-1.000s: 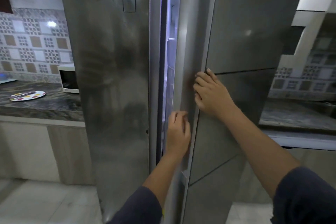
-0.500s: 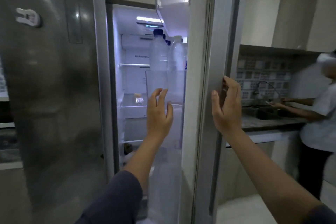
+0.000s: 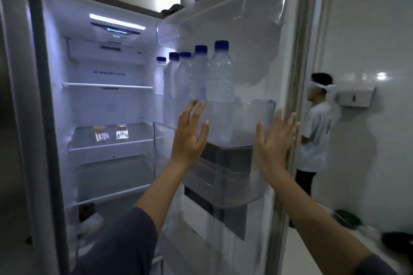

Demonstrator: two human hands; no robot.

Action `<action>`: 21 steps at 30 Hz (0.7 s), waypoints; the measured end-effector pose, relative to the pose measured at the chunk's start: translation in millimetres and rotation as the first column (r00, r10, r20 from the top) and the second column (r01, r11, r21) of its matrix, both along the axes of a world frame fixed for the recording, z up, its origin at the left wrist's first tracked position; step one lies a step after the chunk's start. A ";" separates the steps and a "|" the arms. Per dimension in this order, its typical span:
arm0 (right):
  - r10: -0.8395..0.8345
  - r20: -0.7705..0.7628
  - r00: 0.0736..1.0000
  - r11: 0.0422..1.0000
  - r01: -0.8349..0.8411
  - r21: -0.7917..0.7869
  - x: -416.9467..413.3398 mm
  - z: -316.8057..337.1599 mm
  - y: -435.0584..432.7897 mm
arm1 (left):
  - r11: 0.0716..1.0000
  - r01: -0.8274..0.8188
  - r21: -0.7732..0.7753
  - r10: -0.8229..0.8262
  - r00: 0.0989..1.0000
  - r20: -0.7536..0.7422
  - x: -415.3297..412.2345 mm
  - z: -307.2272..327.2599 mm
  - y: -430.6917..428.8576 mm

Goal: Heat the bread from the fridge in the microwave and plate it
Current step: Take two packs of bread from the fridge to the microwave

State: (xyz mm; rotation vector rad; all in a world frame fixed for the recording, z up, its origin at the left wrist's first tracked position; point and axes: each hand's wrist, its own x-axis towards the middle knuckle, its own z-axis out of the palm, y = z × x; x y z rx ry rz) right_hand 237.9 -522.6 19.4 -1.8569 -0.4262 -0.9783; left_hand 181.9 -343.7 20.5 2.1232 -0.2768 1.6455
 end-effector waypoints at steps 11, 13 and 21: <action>0.270 -0.066 0.960 0.950 -0.255 0.183 62.0 3.4 -35.1 | 0.972 -0.115 0.205 0.147 0.978 -0.147 107.8 -6.2 -13.0; 0.240 -0.071 0.968 0.959 -0.225 0.173 72.7 0.9 -39.0 | 0.955 -0.142 0.261 0.185 0.971 -0.149 121.6 -7.8 -16.9; 0.089 -0.099 0.991 0.980 -0.069 0.189 98.8 4.8 -38.6 | 0.940 -0.146 0.310 0.210 0.960 -0.184 151.4 -8.7 -31.2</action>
